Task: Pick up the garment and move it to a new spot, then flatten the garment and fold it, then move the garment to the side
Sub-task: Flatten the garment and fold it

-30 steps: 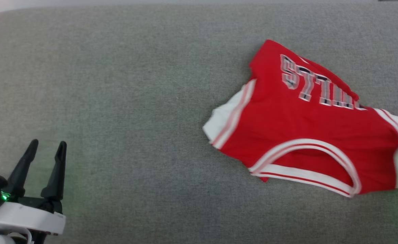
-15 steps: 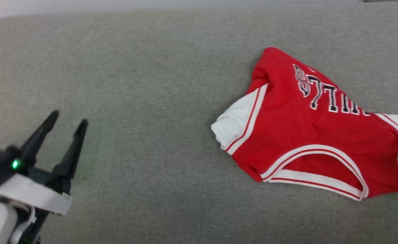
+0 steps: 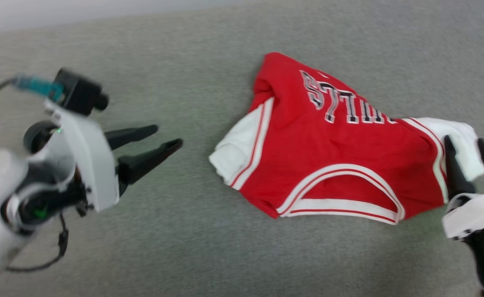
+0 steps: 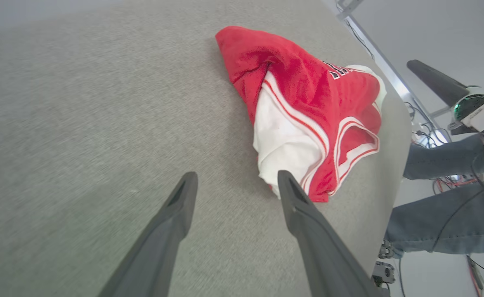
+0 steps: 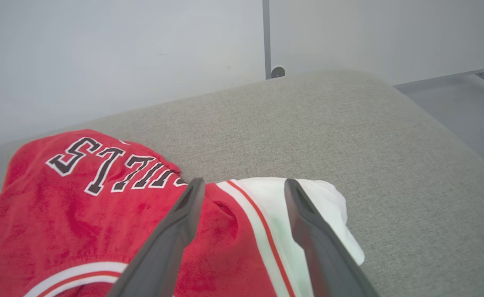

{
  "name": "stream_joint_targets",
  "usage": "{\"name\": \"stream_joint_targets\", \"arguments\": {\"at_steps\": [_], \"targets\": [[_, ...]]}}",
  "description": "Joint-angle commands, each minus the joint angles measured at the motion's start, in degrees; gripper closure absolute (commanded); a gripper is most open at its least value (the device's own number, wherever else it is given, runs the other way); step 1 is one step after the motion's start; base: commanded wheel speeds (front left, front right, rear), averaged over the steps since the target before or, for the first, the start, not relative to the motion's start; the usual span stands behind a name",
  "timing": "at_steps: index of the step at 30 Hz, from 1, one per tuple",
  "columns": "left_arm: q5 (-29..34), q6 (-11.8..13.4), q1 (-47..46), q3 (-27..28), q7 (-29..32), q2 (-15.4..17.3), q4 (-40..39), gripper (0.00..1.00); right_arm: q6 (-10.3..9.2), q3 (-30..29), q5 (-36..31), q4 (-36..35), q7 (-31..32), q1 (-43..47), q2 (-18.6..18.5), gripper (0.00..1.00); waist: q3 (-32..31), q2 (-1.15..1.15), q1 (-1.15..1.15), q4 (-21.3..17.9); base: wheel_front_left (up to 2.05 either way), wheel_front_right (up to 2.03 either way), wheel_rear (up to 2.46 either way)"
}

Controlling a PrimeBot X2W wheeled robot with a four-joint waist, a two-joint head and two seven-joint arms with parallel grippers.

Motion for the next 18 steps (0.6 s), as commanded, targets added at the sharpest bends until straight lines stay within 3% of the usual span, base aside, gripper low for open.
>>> {"name": "stream_joint_targets", "arguments": {"at_steps": [1, 7, 13, 18], "targets": [[-1.66, 0.09, -2.23, -0.78, 2.35, -0.55, 0.63, 0.0, -0.06, 1.28, 0.62, -0.08, -0.96, 0.55, 0.03, 0.0, 2.8, 0.0, 0.0, -3.51, 0.0, 0.0, 0.0], [-5.52, 0.09, -8.53, -4.42, 11.24, -1.92, 3.66, 0.0, -0.06, 5.6, 2.44, -0.72, -4.62, 1.98, 0.05, 0.0, 5.86, 0.0, 0.0, -7.33, 0.0, 0.0, 0.0], [-7.67, 0.09, -9.62, -6.62, 14.82, -1.36, 6.19, 0.0, -0.06, 8.55, 3.9, -0.56, -6.96, 3.44, 0.09, 0.0, 7.49, 0.0, 0.0, -9.73, 0.0, 0.0, 0.0], [-14.59, 0.09, -8.23, -5.4, 17.18, -1.33, 5.66, 0.0, -0.06, 10.09, 5.28, -0.3, -8.76, 4.34, 0.05, 0.0, 8.06, 0.0, 0.0, -10.61, 0.0, 0.0, 0.0]]}}
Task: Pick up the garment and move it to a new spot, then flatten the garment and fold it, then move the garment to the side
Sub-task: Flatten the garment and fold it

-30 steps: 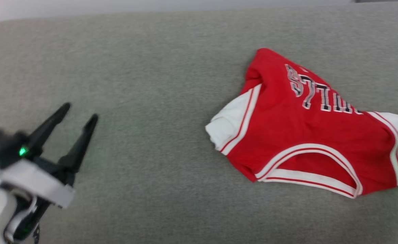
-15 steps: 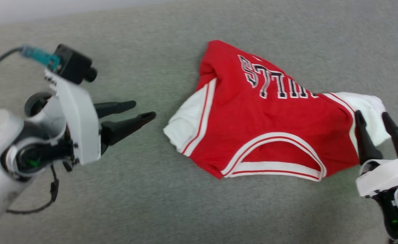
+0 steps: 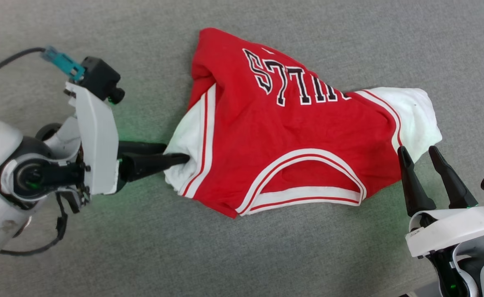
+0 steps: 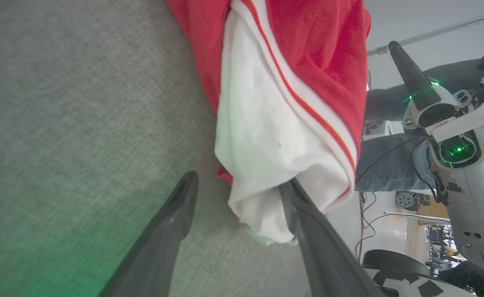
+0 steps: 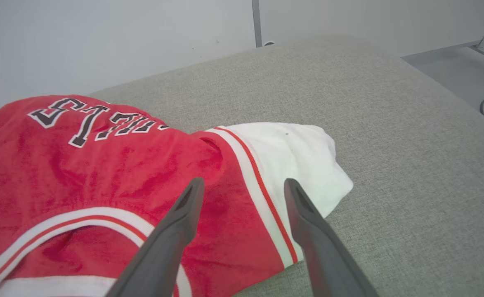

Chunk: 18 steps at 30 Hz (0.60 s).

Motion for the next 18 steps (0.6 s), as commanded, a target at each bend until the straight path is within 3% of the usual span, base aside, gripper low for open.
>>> {"name": "stream_joint_targets", "arguments": {"at_steps": [1, 2, 3, 4, 5, 11, 18], "targets": [[-0.17, 0.09, 0.5, 0.13, 0.33, 0.28, -0.21, 0.16, -0.06, 0.01, 0.44, 0.07, -0.39, 0.64, 0.05, 0.0, 0.85, 0.0, 0.0, -0.79, 0.0, 0.0, 0.0], [-0.37, 0.09, 0.52, 0.07, 0.86, 0.32, -0.99, 0.46, -0.06, -0.02, 0.42, 0.18, -0.55, 0.72, 0.05, 0.0, 0.91, 0.0, 0.0, -0.75, 0.0, 0.0, 0.0], [-0.98, 0.09, 0.71, 0.35, 0.97, 0.2, -1.64, 0.65, -0.06, 0.06, 0.54, 0.25, -0.81, 0.61, 0.06, 0.0, 0.92, 0.0, 0.0, -0.62, 0.0, 0.0, 0.0], [-1.61, 0.09, 0.98, 0.85, 0.68, 0.02, -1.82, 0.93, -0.06, 0.01, 0.7, 0.35, -1.01, 0.51, 0.04, 0.0, 0.85, 0.0, 0.0, -0.37, 0.0, 0.0, 0.0], [-2.11, 0.09, 1.2, 1.38, 0.4, -0.19, -1.91, 1.0, -0.06, -0.13, 0.6, 0.5, -1.07, 0.42, 0.04, 0.0, 0.7, 0.0, 0.0, -0.03, 0.0, 0.0, 0.0], [-0.6, 0.09, -0.32, 3.85, -0.8, -0.61, -3.23, 1.0, -0.06, -1.33, -0.84, 1.26, -0.18, -0.81, 0.03, 0.0, -1.47, 0.0, 0.0, 3.5, 0.0, 0.0, 0.0], [7.93, 0.09, -3.82, 4.87, -4.36, 3.23, -5.94, 1.0, -0.06, -2.54, -2.83, 1.87, 3.09, -3.02, 0.01, 0.0, -5.41, 0.0, 0.0, 8.54, 0.0, 0.0, 0.0]]}}
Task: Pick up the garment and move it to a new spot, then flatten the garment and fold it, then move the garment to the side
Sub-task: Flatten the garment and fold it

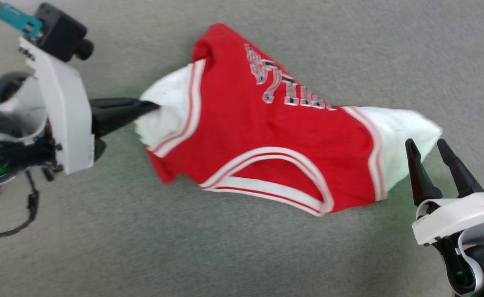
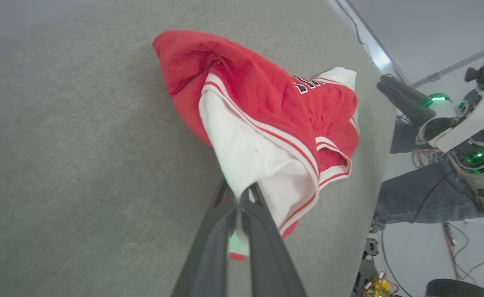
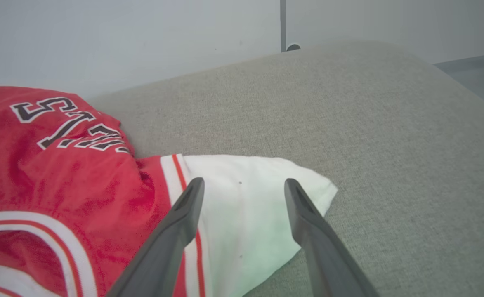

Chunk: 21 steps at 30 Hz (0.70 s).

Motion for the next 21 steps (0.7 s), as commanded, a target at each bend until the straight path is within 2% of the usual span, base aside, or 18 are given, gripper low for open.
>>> {"name": "stream_joint_targets", "arguments": {"at_steps": [1, 4, 6, 8, 13, 16, 21], "targets": [[1.59, 0.09, -0.63, -0.43, -0.69, 0.62, -0.49, 1.0, -0.06, -0.08, -0.55, 0.15, 0.33, -0.45, -0.03, 0.0, -3.04, 0.0, 0.0, 3.23, 0.0, 0.0, 0.0], [9.11, 0.09, -1.29, -3.53, -4.1, 4.07, -1.81, 1.0, -0.06, -0.14, -1.02, 0.27, 1.38, -1.15, -0.06, 0.0, -3.9, 0.0, 0.0, 4.47, 0.0, 0.0, 0.0], [17.14, 0.1, -1.5, -7.64, -7.27, 6.84, -1.9, 1.0, -0.06, 0.0, -1.06, 0.41, 1.88, -1.55, -0.02, 0.0, -4.14, 0.0, 0.0, 5.02, 0.0, 0.0, 0.0], [23.16, 0.1, -0.82, -11.75, -11.9, 7.94, -1.21, 1.0, -0.06, 0.17, -1.18, 0.52, 2.17, -1.81, -0.03, 0.0, -4.22, 0.0, 0.0, 5.27, 0.0, 0.0, 0.0], [24.13, 0.1, 0.97, -17.4, -25.04, 3.34, 0.84, 1.0, -0.06, 0.23, -1.42, 0.49, 2.62, -1.06, 0.0, 0.0, -3.86, 0.0, 0.0, 6.02, 0.0, 0.0, 0.0], [25.48, 0.1, 0.11, -19.72, -30.73, -1.8, 3.21, 1.0, -0.06, 0.67, -1.32, 0.28, 2.58, -0.79, -0.02, 0.0, -3.25, 0.0, 0.0, 6.04, 0.0, 0.0, 0.0], [28.27, 0.1, -0.1, -22.48, -33.53, -10.24, 8.33, 1.0, -0.06, 2.15, -0.68, 0.36, 2.09, -1.08, 0.01, 0.0, -2.16, 0.0, 0.0, 5.18, 0.0, 0.0, 0.0]]}}
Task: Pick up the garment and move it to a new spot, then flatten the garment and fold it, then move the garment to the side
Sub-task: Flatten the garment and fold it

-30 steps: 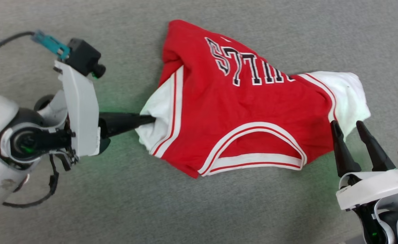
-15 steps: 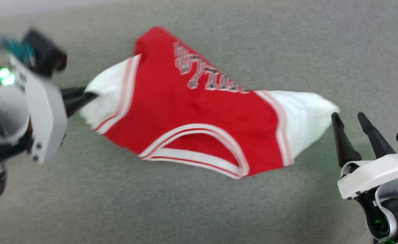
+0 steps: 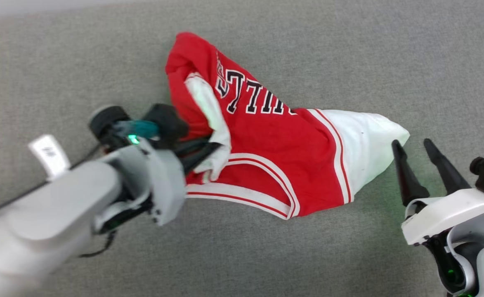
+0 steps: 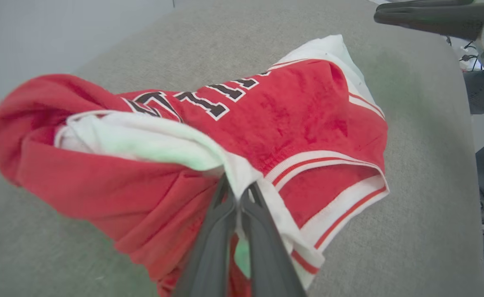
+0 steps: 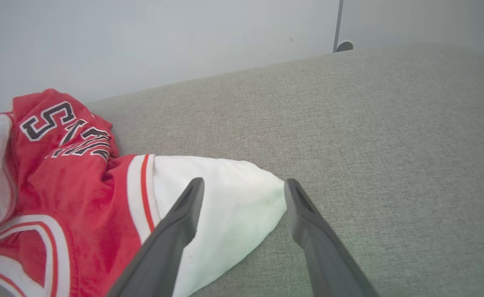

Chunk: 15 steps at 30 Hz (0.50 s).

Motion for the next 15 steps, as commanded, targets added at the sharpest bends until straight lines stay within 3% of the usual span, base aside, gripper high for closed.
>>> {"name": "stream_joint_targets", "arguments": {"at_steps": [1, 7, 8, 9, 10, 11, 15], "targets": [[0.36, 0.11, 0.21, -0.21, -0.21, -1.17, 1.17, 1.0, -0.06, 0.24, 0.35, 0.07, -0.37, -0.19, 0.02, 0.0, 0.49, 0.0, 0.0, -0.61, 0.0, 0.0, 0.0], [1.81, 0.11, 2.07, -1.23, -0.72, -6.42, 9.29, 1.0, -0.06, 0.78, 0.65, 0.47, -1.06, 0.68, 0.03, 0.0, 0.77, 0.0, 0.0, -1.46, 0.0, 0.0, 0.0], [1.95, 0.11, 2.41, -1.3, -1.04, -6.58, 9.81, 0.87, -0.06, 0.67, 0.69, 0.56, -1.16, 0.92, 0.04, 0.0, 0.61, 0.0, 0.0, -1.4, 0.0, 0.0, 0.0], [1.9, 0.11, 2.67, -1.39, -1.29, -6.57, 9.93, 0.56, -0.06, 0.36, 0.65, 0.66, -1.17, 1.2, 0.02, 0.0, 0.33, 0.0, 0.0, -1.2, 0.0, 0.0, 0.0], [1.86, 0.11, 2.62, -1.41, -1.34, -6.27, 9.74, 0.06, -0.06, -0.07, 0.56, 0.71, -1.2, 1.44, 0.02, 0.0, 0.06, 0.0, 0.0, -0.9, 0.0, 0.0, 0.0], [1.6, 0.11, 2.53, -1.44, -1.47, -5.8, 9.23, 0.0, -0.06, -0.42, 0.5, 0.83, -1.23, 1.5, 0.03, 0.0, -0.25, 0.0, 0.0, -0.59, 0.0, 0.0, 0.0], [-2.19, 0.11, 1.2, -1.37, -1.01, -3.0, 3.4, 0.0, -0.06, -1.37, 0.89, 1.56, -1.12, 2.23, 0.05, 0.0, -1.83, 0.0, 0.0, 1.2, 0.0, 0.0, 0.0]]}}
